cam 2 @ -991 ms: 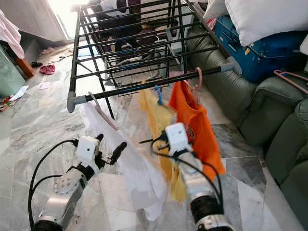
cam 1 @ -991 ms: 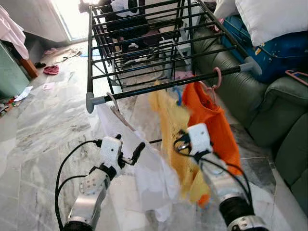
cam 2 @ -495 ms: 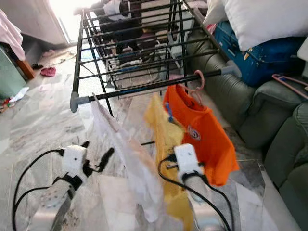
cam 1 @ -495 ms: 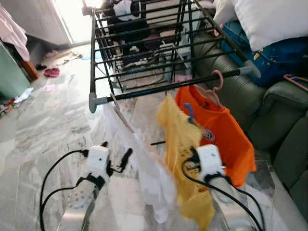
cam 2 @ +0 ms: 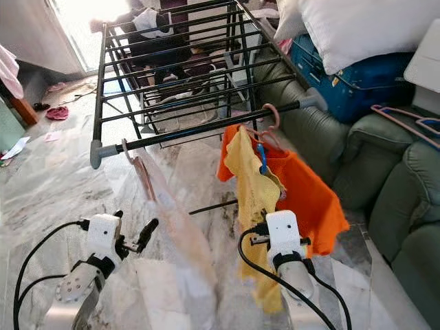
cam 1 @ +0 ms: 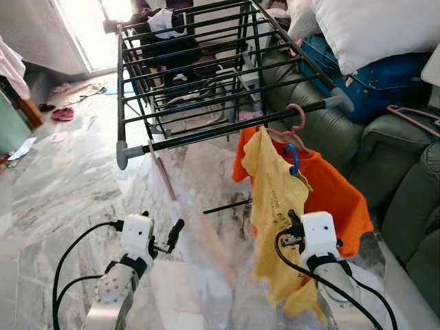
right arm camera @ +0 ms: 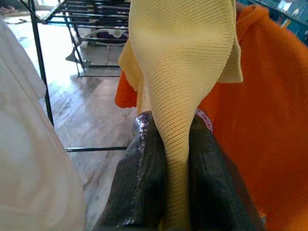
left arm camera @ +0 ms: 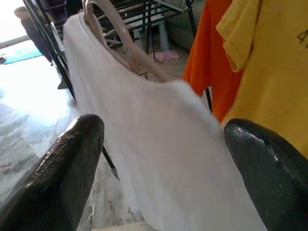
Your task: Hang hanger
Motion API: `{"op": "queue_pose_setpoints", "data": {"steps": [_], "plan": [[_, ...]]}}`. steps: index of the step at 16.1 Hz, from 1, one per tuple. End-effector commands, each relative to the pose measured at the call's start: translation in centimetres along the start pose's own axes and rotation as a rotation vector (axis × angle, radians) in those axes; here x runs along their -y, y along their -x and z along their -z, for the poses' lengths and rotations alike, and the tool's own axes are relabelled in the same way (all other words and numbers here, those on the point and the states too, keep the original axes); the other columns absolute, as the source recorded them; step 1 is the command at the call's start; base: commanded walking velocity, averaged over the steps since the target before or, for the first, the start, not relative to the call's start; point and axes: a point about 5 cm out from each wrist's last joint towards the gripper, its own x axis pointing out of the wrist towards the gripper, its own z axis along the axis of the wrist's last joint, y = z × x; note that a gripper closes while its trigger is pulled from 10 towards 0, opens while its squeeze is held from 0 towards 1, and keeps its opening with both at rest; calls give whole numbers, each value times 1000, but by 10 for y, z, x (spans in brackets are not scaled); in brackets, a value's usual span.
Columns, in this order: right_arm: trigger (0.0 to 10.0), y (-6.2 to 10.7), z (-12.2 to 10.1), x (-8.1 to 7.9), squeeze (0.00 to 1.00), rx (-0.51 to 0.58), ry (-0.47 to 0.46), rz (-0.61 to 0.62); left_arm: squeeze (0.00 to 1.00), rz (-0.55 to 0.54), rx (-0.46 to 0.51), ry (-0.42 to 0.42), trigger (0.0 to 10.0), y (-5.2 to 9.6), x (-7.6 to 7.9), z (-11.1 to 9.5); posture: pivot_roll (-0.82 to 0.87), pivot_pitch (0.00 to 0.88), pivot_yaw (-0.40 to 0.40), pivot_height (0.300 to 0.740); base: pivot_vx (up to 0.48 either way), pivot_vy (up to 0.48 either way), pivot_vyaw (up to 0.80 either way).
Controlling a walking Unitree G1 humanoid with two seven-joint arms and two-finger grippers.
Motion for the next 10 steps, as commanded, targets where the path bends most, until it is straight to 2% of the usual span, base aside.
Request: {"op": "queue_pose_setpoints", "data": {"steps": [1,7,9,10], "plan": [[10000,-2,-17,-4,0,61,-10,-5,0,-38,-27,-2,10000,1,-8,3,-221,0,138,740,0,0,0],[10000,-3,-20,-12,0,63,-3,-65,0,-103,-57,-3,10000,2,-13,8,-209,0,122,740,0,0,0],[10000,-5,-20,-14,0,59,-1,-84,0,-110,-48,-3,10000,1,-13,7,-200,0,101,740,0,0,0],[10000,-8,-21,-17,0,59,7,-114,0,-137,-39,-1,10000,0,-13,6,-179,0,65,740,0,0,0]]}}
